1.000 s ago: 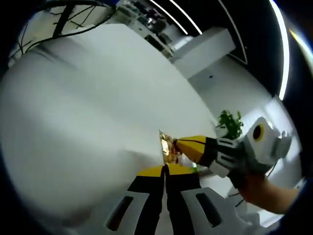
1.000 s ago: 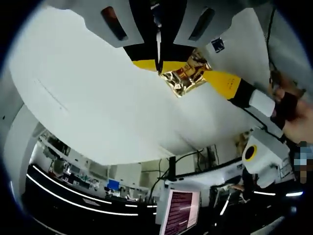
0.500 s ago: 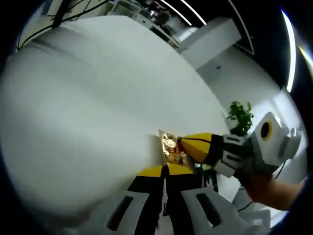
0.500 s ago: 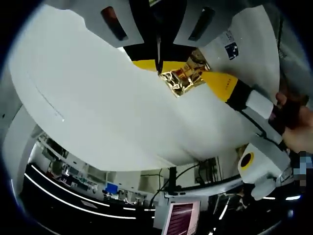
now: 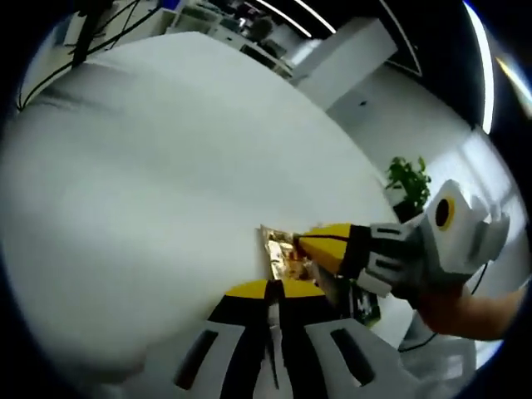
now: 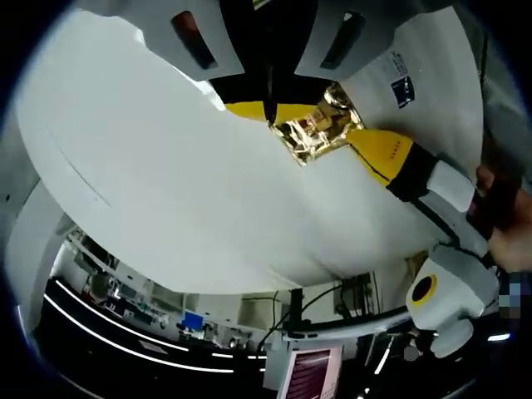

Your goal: Arrange the skincare products in the storage area until every visible bottle or jar stands upright without overlapping.

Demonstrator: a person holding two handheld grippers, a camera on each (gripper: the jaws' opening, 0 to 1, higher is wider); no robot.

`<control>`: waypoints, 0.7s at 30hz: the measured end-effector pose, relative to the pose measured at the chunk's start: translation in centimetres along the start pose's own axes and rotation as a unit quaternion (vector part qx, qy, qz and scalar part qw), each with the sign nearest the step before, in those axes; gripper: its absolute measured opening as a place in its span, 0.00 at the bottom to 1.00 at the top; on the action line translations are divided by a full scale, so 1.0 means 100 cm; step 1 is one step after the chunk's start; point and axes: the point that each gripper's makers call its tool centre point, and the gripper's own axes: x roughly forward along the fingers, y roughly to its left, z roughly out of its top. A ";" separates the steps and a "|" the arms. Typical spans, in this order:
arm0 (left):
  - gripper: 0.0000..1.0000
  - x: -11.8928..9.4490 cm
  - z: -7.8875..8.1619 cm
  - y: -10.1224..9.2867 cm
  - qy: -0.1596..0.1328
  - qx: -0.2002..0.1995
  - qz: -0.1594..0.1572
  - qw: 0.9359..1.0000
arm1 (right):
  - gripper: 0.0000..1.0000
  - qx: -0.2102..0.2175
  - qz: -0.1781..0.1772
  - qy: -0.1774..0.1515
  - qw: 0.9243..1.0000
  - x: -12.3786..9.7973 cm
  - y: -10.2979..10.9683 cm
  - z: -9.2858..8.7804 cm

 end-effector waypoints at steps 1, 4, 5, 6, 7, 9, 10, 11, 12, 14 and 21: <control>0.08 -0.005 0.002 -0.001 -0.001 0.015 0.005 1.000 | 0.01 0.002 0.001 -0.001 1.000 0.001 0.000 0.000; 0.10 -0.012 0.012 -0.001 -0.009 0.105 0.019 0.994 | 0.01 0.005 0.000 -0.001 1.000 0.003 -0.001 0.000; 0.07 -0.012 0.017 -0.012 -0.020 0.142 0.007 0.990 | 0.01 0.010 0.000 -0.002 1.000 0.003 -0.001 0.001; 0.03 -0.011 0.019 -0.019 -0.022 0.167 -0.002 0.986 | 0.01 0.014 0.000 -0.003 1.000 0.004 -0.001 0.000; 0.02 -0.007 0.022 -0.024 -0.020 0.204 -0.009 0.979 | 0.01 0.016 -0.002 -0.003 1.000 0.004 -0.001 0.000; 0.06 0.001 0.024 -0.031 -0.014 0.255 -0.011 0.967 | 0.01 0.020 -0.003 -0.004 1.000 0.004 -0.001 0.000; 0.07 0.007 0.022 -0.032 -0.001 0.296 -0.003 0.955 | 0.01 0.025 -0.004 -0.004 1.000 0.005 0.000 0.000; 0.06 0.012 0.018 -0.032 0.011 0.319 0.002 0.948 | 0.01 0.025 -0.004 -0.004 1.000 0.005 0.000 0.001; 0.06 0.017 0.015 -0.031 0.020 0.343 0.010 0.939 | 0.01 0.022 -0.003 -0.004 1.000 0.006 0.001 0.001; 0.06 0.025 0.012 -0.025 0.027 0.350 0.018 0.936 | 0.01 0.014 0.000 -0.003 1.000 0.005 0.001 0.001; 0.10 0.029 0.013 -0.013 0.030 0.379 0.053 0.923 | 0.01 0.010 0.009 -0.006 1.000 0.007 0.001 0.002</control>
